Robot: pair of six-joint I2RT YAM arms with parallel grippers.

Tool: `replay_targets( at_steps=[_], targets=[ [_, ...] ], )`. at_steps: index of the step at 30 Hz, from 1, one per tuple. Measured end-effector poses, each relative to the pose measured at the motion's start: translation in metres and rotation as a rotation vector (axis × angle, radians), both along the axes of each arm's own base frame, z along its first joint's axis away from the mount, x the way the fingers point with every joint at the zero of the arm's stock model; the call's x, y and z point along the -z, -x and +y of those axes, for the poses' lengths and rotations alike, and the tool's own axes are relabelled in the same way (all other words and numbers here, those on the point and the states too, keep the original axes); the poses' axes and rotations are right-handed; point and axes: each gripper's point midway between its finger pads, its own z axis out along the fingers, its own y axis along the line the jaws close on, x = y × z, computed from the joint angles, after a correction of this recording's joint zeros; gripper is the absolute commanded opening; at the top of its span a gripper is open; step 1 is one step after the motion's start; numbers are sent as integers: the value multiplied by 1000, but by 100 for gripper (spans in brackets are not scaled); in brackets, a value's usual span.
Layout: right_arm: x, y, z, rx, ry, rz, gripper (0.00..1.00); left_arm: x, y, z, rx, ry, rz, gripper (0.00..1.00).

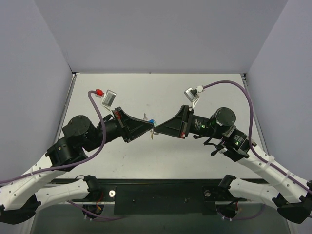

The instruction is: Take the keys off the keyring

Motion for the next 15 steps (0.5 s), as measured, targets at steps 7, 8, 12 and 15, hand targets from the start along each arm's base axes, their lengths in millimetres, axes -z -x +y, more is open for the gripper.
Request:
replay_targets(
  at_steps=[7, 8, 12, 15],
  targets=[
    [-3, 8, -5, -22, 24, -15, 0, -3, 8, -7, 64, -27, -11, 0],
    [-2, 9, -5, -28, 31, -17, 0, -3, 9, -8, 72, -31, -11, 0],
    [-3, 15, -7, -51, 53, -26, 0, -2, 14, -9, 101, -39, -11, 0],
    [-3, 18, -7, -75, 68, -31, 0, -3, 18, -10, 125, -49, -16, 0]
  ],
)
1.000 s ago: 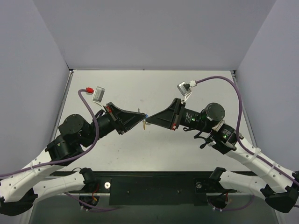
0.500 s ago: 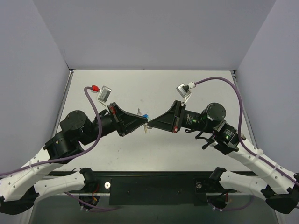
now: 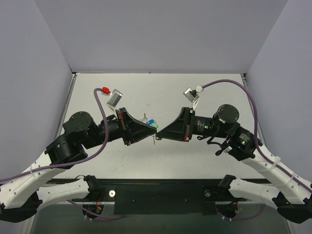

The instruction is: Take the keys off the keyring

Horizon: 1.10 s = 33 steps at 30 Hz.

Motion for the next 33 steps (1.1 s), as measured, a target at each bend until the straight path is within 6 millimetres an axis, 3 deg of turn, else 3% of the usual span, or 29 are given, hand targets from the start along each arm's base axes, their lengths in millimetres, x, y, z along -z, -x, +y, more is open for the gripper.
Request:
replay_targets(
  at_steps=[10, 23, 25, 30, 33],
  targets=[
    [1, 13, -2, -68, 27, -18, 0, -4, 16, -8, 129, -90, -31, 0],
    [11, 24, -5, -128, 67, 5, 0, 7, 29, -13, 249, -177, -47, 0],
    [12, 25, -5, -130, 72, 10, 0, 8, 29, -13, 252, -181, -45, 4],
    [15, 21, -3, -121, 80, 14, 0, 10, 23, -11, 233, -191, -33, 29],
    [16, 17, -1, -103, 84, 15, 0, 9, 15, -9, 207, -185, -20, 37]
  ],
)
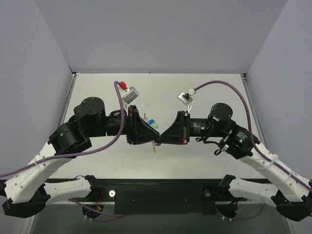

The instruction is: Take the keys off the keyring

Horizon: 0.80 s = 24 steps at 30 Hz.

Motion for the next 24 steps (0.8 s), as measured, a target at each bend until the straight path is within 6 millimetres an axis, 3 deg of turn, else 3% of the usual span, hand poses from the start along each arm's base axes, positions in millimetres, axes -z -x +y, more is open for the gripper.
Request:
replay_targets(
  at_steps=[6, 8, 16, 24],
  targets=[
    [2, -18, 7, 74, -3, -2, 0, 2, -10, 7, -34, 6, 34, 61],
    [-1, -21, 7, 89, -15, -11, 0, 6, -12, 11, -49, 6, 51, 80],
    [-6, -28, 8, 129, -38, -17, 0, -1, -22, 29, -168, 68, 54, 83],
    [2, -50, 8, 243, -31, 23, 0, -16, -42, 49, -344, 161, 19, 83]
  ],
)
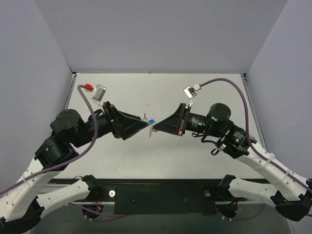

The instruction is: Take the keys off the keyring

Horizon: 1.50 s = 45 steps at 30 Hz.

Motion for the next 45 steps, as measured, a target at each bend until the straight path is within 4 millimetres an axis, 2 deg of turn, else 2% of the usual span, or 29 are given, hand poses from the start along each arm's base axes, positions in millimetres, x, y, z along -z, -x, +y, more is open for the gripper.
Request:
replay_targets(
  at_steps=[2, 5, 10, 15, 23, 24, 29, 34, 38, 45],
  targets=[
    [4, -6, -1, 28, 3, 12, 0, -1, -5, 3, -36, 18, -4, 82],
    [10, -15, -2, 72, 1, 38, 0, 4, -15, 9, -104, 41, -2, 75],
    [12, -28, -6, 140, -46, 79, 0, 15, -34, 25, -253, 138, 15, 74],
    [9, -33, -6, 168, -86, 100, 0, 27, -44, 38, -342, 238, 35, 74],
    [-2, -35, -6, 171, -130, 101, 0, 14, -53, 32, -353, 323, 48, 70],
    [-3, -35, -6, 171, -134, 102, 0, 14, -53, 31, -350, 331, 50, 65],
    [-4, -37, -3, 171, -146, 106, 0, 21, -56, 20, -331, 347, 71, 56],
    [-3, -41, 1, 173, -150, 117, 0, 25, -57, 10, -304, 347, 84, 56],
    [-2, -43, 3, 173, -152, 126, 0, 21, -53, 5, -270, 360, 77, 56],
    [0, -46, 6, 173, -150, 134, 0, 17, -47, -1, -226, 370, 71, 47]
  ],
)
